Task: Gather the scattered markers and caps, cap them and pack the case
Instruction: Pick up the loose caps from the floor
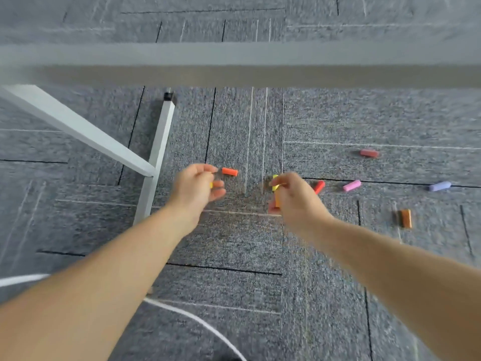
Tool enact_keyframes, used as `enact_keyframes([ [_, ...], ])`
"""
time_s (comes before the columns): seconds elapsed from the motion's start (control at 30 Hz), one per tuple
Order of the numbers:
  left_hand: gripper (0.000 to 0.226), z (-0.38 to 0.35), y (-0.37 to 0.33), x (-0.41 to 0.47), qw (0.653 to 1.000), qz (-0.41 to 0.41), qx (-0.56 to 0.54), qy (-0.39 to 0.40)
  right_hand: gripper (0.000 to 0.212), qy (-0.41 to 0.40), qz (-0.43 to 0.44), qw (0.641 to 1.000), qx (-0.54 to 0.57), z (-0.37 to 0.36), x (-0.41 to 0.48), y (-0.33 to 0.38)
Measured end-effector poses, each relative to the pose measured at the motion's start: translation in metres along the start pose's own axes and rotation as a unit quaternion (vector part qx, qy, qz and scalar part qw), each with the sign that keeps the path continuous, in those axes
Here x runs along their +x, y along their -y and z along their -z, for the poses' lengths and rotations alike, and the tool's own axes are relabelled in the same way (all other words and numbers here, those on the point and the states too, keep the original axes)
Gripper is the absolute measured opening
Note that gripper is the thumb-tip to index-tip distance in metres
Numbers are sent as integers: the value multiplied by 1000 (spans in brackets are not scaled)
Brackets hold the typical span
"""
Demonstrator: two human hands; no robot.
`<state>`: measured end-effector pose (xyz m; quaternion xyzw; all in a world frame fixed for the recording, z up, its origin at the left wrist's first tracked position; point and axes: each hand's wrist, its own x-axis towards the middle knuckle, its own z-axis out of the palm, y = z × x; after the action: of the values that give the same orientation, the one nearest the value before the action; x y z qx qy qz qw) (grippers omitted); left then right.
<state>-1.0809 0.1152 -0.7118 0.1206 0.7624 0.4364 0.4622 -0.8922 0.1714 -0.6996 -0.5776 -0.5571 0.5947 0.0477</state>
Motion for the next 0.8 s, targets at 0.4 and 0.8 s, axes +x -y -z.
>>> enact_keyframes([
  [0.4, 22, -22, -5, 20, 722, -281, 630, 52, 28, -33, 95, 909, -404, 2, 34, 11],
  [0.8, 26, -121, -39, -21, 942, 123, -207, 233, 30, -52, -141, 865, 478, 109, -9, -38],
])
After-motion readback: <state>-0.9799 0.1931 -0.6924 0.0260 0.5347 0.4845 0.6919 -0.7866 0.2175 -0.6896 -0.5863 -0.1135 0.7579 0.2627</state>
